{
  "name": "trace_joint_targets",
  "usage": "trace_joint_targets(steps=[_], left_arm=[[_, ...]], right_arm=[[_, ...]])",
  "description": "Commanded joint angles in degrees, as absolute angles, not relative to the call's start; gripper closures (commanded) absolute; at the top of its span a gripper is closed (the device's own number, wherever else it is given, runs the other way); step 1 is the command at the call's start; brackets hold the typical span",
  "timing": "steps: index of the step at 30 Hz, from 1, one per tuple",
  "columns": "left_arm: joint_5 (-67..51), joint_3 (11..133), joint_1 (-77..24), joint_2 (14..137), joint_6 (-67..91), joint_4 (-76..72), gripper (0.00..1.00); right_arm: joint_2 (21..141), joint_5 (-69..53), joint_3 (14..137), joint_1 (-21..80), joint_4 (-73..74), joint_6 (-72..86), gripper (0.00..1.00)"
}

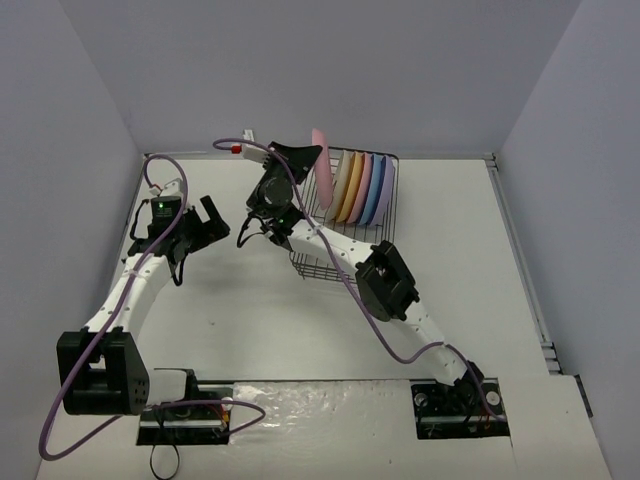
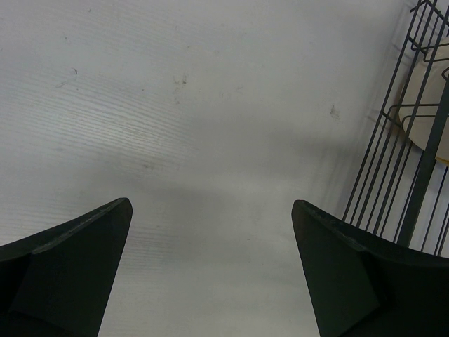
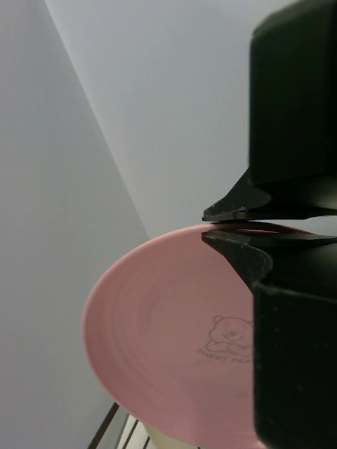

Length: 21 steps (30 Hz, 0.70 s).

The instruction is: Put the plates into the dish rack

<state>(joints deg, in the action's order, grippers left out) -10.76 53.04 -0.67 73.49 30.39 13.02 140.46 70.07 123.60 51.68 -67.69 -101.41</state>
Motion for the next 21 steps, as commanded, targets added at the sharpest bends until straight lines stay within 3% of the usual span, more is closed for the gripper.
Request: trace_joint_targets(steps=[1,10,21], left_arm=[[-11.7,55.5,-0.3,72.7,29.7,10.1,0.03],[-12.0,55.5,-0.3,72.6,29.6,9.8,0.03],[-12.6,55.8,-0.4,74.1,29.6,9.3,0.03]], right_arm=[[141.6,68.8,128.3,52.0,-72.9,-107.6,1.0],[147.3,68.6,135.4,51.9,-74.3,-111.9,1.0],[145.3,67.9,136.1,51.8,-74.9,-111.8,1.0]])
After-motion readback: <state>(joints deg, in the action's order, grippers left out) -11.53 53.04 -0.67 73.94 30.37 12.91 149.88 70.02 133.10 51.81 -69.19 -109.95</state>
